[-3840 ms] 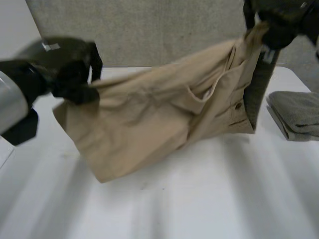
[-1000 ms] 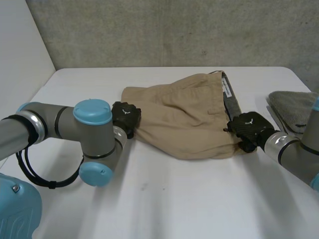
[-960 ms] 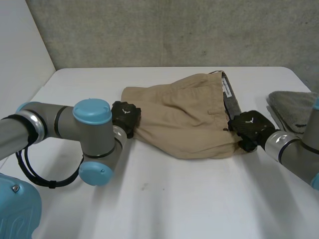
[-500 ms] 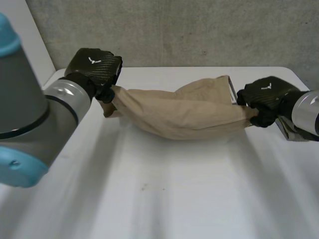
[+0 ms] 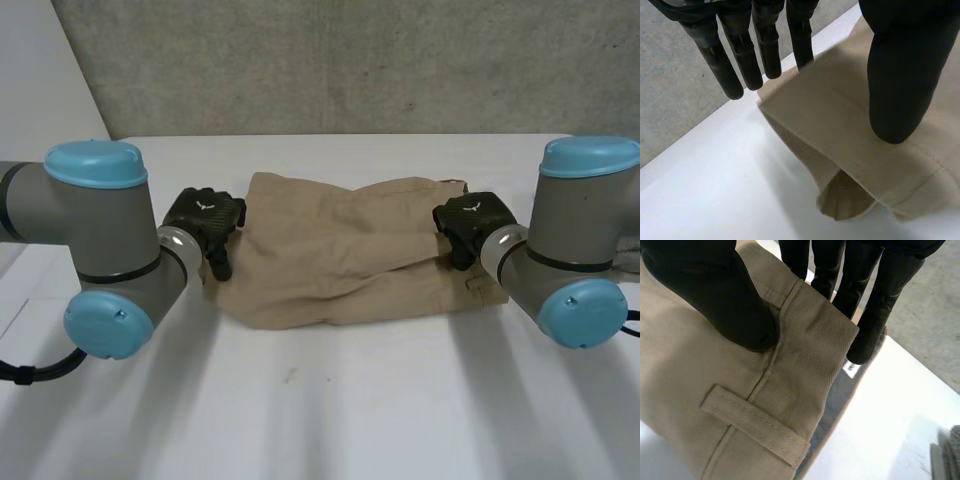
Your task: Fold the laundry.
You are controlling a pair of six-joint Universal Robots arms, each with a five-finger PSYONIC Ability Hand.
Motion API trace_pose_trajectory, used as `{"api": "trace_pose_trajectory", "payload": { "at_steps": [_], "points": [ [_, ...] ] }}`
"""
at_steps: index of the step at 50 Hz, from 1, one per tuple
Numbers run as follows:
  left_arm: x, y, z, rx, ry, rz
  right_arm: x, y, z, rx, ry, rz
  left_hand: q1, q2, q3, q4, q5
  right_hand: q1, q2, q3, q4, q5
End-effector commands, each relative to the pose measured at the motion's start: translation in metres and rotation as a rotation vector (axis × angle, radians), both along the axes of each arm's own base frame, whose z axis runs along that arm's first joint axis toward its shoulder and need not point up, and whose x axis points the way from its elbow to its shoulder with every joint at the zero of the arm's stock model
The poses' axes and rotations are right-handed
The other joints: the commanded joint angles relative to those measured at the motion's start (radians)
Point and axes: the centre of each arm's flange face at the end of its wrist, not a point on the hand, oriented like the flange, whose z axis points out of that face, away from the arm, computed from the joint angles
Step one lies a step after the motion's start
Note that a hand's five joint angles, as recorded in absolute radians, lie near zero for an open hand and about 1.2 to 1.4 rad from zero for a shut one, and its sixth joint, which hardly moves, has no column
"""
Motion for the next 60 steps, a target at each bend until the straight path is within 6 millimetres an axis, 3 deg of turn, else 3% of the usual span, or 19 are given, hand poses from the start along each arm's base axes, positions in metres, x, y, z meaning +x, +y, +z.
{"api": "trace_pose_trajectory", "payload": {
  "at_steps": [1,6,11,14,18,30,40,44,47,49,53,57,60],
  "points": [
    [0.012,0.032,0.03,-0.036,0.035,0.02,-0.004,-0.002,0.0,-0.01,0.005,-0.032,0.008,0.023,0.021,0.035,0.038,0.427,0.221,0.224,0.205,0.23],
    [0.014,0.06,0.03,-0.022,0.055,-0.006,-0.004,-0.001,-0.003,-0.006,0.006,-0.032,0.073,0.087,0.085,0.1,0.102,0.427,0.221,0.224,0.205,0.23],
    [0.009,0.091,0.018,-0.02,0.054,-0.063,-0.004,-0.001,-0.01,0.011,0.013,-0.032,0.131,0.146,0.144,0.158,0.161,0.427,0.221,0.224,0.205,0.23],
    [0.007,0.094,0.011,-0.037,0.053,-0.075,-0.004,0.0,-0.011,0.016,0.014,-0.03,0.128,0.143,0.141,0.156,0.158,0.427,0.221,0.224,0.205,0.23],
    [0.003,0.086,0.006,-0.086,0.075,-0.072,-0.004,0.002,-0.01,0.018,0.013,-0.028,0.128,0.143,0.141,0.156,0.158,0.427,0.221,0.224,0.205,0.23],
    [-0.005,0.045,-0.034,-0.084,-0.001,-0.046,-0.006,0.007,-0.009,0.026,0.014,-0.024,0.131,0.146,0.144,0.159,0.161,0.427,0.221,0.224,0.205,0.23],
    [-0.007,0.034,-0.045,-0.078,-0.021,-0.042,-0.007,0.007,-0.009,0.024,0.013,-0.025,0.187,0.202,0.199,0.214,0.217,0.427,0.221,0.224,0.205,0.23],
    [-0.009,0.029,-0.047,-0.079,-0.02,-0.04,-0.006,0.006,-0.009,0.016,0.01,-0.025,0.468,0.483,0.48,0.495,0.498,0.427,0.221,0.224,0.205,0.23],
    [-0.008,0.025,-0.048,-0.08,-0.019,-0.032,-0.006,0.007,-0.011,0.019,0.01,-0.021,0.9,0.915,0.912,0.927,0.929,0.427,0.221,0.224,0.205,0.23],
    [-0.006,0.023,-0.048,-0.08,-0.018,-0.027,-0.006,0.007,-0.011,0.02,0.012,-0.019,0.918,0.933,0.93,0.945,0.947,0.427,0.221,0.224,0.205,0.23],
    [-0.007,0.028,-0.041,-0.085,-0.015,-0.035,-0.005,0.01,-0.004,0.009,0.027,-0.006,0.918,0.933,0.93,0.945,0.947,0.427,0.221,0.224,0.205,0.23],
    [-0.003,0.036,0.003,-0.138,0.031,-0.032,-0.008,0.019,0.024,-0.042,0.078,0.033,0.918,0.933,0.93,0.945,0.947,0.427,0.221,0.224,0.205,0.23],
    [0.003,0.045,0.039,-0.183,0.053,-0.03,-0.011,0.028,0.057,-0.112,0.125,0.067,0.918,0.933,0.93,0.945,0.947,0.427,0.221,0.224,0.205,0.23]
  ]
}}
